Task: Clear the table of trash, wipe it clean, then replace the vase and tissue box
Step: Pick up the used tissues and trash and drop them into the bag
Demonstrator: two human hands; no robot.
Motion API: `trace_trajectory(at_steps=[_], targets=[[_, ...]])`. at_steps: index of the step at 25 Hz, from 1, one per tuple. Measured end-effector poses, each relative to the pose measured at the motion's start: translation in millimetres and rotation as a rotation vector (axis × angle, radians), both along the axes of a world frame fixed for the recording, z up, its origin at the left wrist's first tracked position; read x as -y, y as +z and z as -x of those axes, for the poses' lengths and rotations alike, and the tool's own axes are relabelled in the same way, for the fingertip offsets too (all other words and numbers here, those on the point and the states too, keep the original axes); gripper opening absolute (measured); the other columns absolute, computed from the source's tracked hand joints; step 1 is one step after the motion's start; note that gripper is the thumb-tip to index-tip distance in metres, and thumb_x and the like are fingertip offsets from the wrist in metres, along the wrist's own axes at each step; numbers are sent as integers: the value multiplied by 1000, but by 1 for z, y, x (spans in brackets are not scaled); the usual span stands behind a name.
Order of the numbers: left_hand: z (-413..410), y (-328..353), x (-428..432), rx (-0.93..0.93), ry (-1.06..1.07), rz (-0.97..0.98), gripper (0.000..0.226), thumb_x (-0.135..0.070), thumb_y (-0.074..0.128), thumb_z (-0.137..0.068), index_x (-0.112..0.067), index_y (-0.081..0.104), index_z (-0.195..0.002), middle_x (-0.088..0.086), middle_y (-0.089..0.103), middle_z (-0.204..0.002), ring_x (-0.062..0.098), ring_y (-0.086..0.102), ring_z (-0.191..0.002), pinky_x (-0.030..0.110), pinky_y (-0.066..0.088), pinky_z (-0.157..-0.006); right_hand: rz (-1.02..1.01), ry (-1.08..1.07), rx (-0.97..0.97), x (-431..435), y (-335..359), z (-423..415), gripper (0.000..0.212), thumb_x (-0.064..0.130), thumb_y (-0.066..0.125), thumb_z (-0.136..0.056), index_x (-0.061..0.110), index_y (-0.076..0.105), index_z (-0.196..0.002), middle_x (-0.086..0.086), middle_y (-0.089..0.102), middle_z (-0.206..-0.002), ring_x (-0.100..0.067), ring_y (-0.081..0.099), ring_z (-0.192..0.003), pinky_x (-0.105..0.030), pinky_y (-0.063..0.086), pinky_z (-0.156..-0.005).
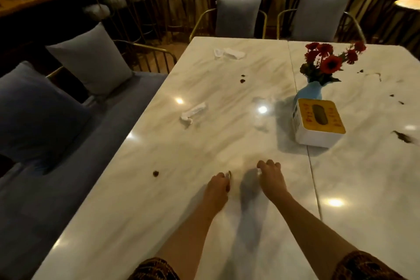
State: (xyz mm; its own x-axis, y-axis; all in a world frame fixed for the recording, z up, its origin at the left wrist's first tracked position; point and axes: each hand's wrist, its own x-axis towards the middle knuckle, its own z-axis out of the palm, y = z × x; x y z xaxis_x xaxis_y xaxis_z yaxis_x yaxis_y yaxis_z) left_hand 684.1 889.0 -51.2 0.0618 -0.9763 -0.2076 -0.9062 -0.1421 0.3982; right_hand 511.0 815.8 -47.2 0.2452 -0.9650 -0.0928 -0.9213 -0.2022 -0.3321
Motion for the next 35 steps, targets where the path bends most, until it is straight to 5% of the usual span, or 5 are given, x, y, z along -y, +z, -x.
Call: trace_trajectory(at_steps=[5, 10, 18, 27, 35], targets=[[-109, 25, -7, -210, -164, 255, 21, 9, 50, -77, -3, 67, -80, 18, 61, -81, 34, 61, -76, 19, 33, -67, 114, -249, 48, -24, 29, -73, 32, 6, 51, -89, 9, 58, -120, -20, 55, -110, -38, 47, -104, -42, 46, -80], [-226, 80, 4, -171, -225, 419, 39, 13, 48, -73, -6, 64, -104, 14, 59, -87, 30, 59, -77, 21, 36, -66, 145, -304, 110, -50, 59, -170, 28, 14, 56, -90, 11, 58, -118, -19, 53, -111, -38, 49, -103, -43, 48, -80], [-310, 96, 37, -76, -124, 258, 56, 13, 54, -80, -8, 49, -132, 15, 52, -118, 31, 57, -105, 42, 50, -90, 207, -287, 211, -27, 73, -232, 25, 10, 58, -89, 9, 61, -114, -17, 52, -108, -35, 48, -100, -42, 49, -76], [-367, 96, 121, 28, -420, 187, 51, 11, 49, -79, -9, 55, -126, 12, 61, -110, 28, 57, -100, 26, 41, -78, 224, -574, 231, -17, 57, -291, 26, 9, 57, -88, 10, 62, -113, -16, 52, -108, -35, 47, -101, -46, 50, -77], [-388, 104, 159, 52, -646, 161, 50, 8, 49, -78, -10, 55, -124, 13, 60, -112, 29, 54, -107, 33, 44, -87, 241, -751, 182, -62, 66, -333, 24, 11, 57, -89, 10, 62, -112, -16, 53, -106, -34, 50, -98, -42, 48, -77]])
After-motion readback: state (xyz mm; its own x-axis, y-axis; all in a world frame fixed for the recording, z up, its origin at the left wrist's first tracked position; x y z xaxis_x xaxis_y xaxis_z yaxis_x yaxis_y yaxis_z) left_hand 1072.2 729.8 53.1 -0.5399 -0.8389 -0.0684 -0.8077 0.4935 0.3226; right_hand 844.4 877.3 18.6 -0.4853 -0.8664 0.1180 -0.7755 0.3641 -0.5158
